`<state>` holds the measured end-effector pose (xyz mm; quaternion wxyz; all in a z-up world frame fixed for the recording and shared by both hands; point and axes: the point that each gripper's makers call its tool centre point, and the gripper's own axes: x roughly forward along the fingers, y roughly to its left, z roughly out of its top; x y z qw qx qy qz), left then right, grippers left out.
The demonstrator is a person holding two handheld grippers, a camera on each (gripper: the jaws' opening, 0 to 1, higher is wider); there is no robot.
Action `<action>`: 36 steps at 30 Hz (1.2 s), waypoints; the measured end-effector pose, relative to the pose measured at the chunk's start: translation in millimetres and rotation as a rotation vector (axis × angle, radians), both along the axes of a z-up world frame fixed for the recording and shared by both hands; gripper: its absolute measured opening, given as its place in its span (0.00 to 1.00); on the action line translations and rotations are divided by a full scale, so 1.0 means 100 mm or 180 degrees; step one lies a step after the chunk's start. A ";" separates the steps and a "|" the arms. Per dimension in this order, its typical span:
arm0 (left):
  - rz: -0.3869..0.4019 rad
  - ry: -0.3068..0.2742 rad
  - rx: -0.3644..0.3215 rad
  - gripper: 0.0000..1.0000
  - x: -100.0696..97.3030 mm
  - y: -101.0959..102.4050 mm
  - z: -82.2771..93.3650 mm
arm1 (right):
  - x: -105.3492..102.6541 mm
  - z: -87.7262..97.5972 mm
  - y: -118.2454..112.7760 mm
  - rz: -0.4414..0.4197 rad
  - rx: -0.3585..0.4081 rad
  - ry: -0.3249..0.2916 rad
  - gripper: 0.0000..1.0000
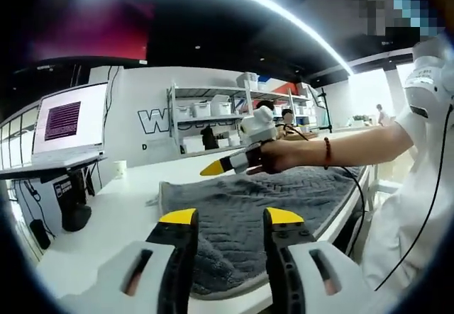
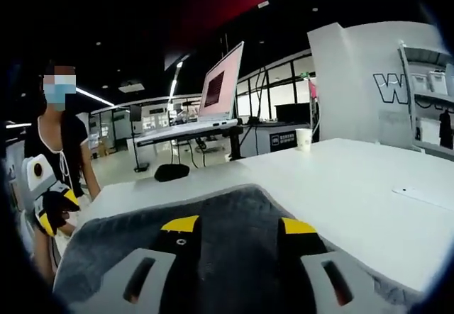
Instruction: Open the folded towel by lifting each exposed corner and separating the folded layers until the towel lies flat within the target outline without major curled edges
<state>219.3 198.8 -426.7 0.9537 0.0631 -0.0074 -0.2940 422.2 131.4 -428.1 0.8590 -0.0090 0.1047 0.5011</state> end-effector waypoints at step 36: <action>-0.0618 0.0006 -0.0098 0.63 0.12 -1.00 0.20 | -0.58 0.15 -1.10 -0.0244 -0.0268 -0.0445 0.60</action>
